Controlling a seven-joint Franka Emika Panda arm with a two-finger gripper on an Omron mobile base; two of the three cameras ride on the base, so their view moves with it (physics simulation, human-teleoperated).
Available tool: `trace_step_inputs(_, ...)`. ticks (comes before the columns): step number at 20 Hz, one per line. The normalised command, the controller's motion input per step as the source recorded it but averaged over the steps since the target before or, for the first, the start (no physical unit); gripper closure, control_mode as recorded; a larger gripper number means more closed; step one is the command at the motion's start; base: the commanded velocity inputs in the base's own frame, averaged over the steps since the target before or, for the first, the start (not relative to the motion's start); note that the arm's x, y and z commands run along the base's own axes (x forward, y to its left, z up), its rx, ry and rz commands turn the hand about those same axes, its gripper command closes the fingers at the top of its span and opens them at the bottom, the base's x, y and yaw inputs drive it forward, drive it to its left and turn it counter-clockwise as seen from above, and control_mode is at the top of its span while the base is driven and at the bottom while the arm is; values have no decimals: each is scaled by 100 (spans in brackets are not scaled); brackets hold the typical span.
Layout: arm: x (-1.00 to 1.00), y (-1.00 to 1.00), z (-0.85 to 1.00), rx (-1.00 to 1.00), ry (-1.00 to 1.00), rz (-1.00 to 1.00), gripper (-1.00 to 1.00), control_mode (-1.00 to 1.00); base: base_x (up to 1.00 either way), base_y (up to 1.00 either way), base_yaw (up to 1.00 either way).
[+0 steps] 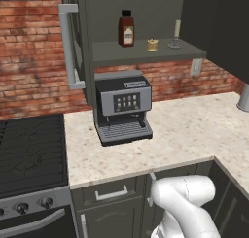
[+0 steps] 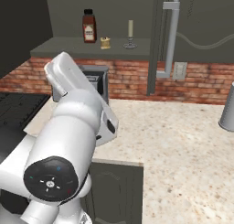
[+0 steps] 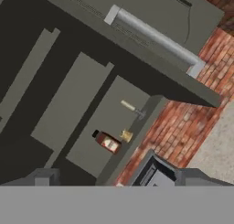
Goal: Pick the candle and candle from the dining table and place them in the open cabinet. Close the cabinet after placing the objects.
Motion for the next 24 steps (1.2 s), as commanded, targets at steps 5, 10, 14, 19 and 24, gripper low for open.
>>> trace_step_inputs(5,0,-43,0,14,-1,0,-100,-100,0,0,0)
trace_step_inputs(10,0,-38,0,5,-1,0,-100,-100,0,0,0)
trace_step_inputs(14,12,-34,0,0,0,0,-100,-100,0,0,0)
trace_step_inputs(19,16,-34,-3,0,0,0,-100,-100,0,0,0)
trace_step_inputs(24,21,-34,-7,0,0,0,-100,-100,0,0,0)
